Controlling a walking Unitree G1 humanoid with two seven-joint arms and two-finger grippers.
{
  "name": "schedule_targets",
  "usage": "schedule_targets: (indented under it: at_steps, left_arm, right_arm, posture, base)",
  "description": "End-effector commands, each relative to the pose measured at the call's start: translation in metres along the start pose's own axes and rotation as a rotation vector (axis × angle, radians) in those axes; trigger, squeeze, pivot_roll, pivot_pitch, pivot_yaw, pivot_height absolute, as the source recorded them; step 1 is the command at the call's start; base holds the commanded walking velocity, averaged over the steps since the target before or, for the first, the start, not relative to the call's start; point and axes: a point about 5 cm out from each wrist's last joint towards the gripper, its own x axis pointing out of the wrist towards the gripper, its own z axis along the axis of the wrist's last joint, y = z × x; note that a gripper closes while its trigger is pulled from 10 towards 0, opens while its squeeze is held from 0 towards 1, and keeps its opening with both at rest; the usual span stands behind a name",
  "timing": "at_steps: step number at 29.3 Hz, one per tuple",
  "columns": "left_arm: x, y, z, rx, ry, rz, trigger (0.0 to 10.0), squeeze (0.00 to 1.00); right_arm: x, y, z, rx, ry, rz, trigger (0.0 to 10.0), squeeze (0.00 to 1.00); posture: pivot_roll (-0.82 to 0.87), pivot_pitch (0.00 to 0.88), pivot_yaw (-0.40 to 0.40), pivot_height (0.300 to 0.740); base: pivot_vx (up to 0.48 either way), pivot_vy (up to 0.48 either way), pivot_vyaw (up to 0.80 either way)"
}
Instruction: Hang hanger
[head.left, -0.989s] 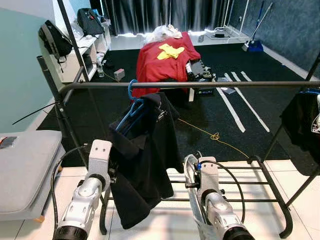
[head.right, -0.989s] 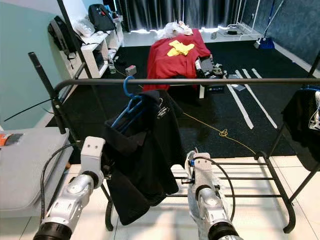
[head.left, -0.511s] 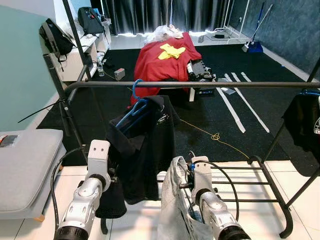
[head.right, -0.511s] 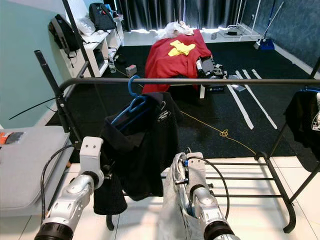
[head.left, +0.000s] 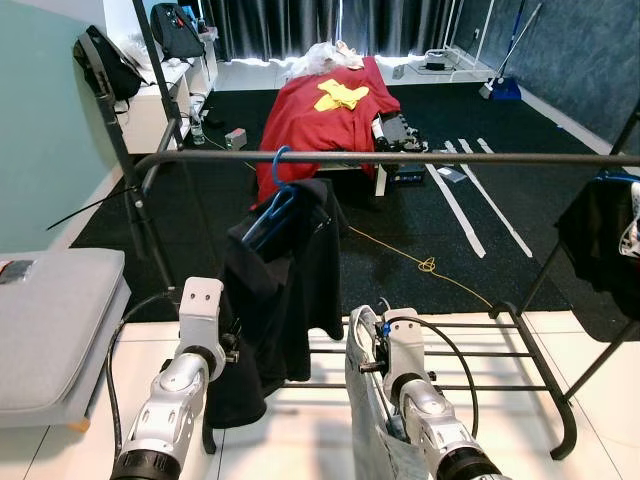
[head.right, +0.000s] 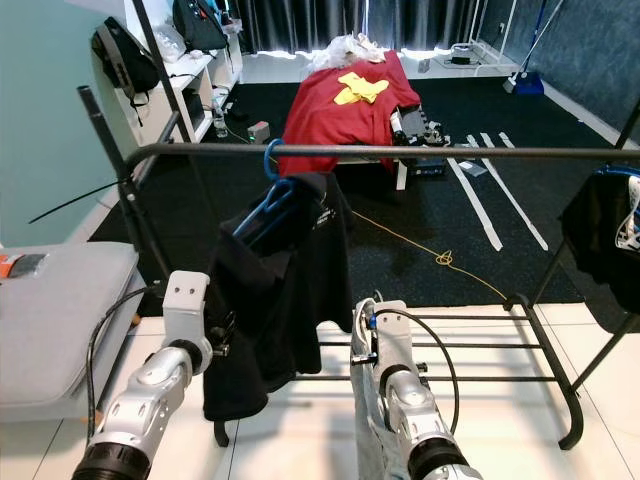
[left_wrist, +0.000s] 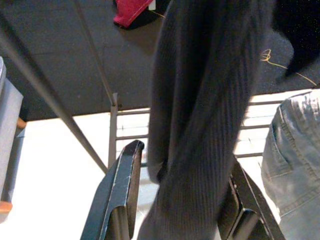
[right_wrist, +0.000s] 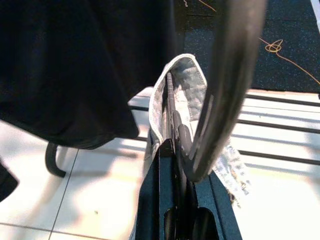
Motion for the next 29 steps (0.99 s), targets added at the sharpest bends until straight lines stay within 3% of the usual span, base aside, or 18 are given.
schedule_targets:
  at_steps: [1, 16, 29]
  left_arm:
    - [-0.0019, -0.0001, -0.0059, -0.007, 0.024, 0.001, 10.0, 0.0]
    - [-0.0015, -0.0024, -0.0093, 0.06, 0.058, -0.027, 10.0, 0.0]
    - [0.0009, -0.0022, -0.0101, 0.059, 0.071, -0.027, 10.0, 0.0]
  right_arm:
    - [0.0015, 0.0028, 0.004, -0.004, -0.01, 0.012, 10.0, 0.0]
    - [0.0014, 0.0034, 0.0027, 0.018, -0.002, 0.01, 10.0, 0.0]
    - [0.0015, 0.002, 0.0018, 0.026, 0.007, 0.009, 10.0, 0.0]
  posture:
    - [0.07, 0.007, 0.011, 0.74]
    - [0.07, 0.011, 0.02, 0.74]
    - [0.06, 0.017, 0.039, 0.74]
  base:
    - [-0.334, 0.0, 0.0]
    - [-0.072, 0.0, 0.0]
    - [0.0, 0.0, 0.0]
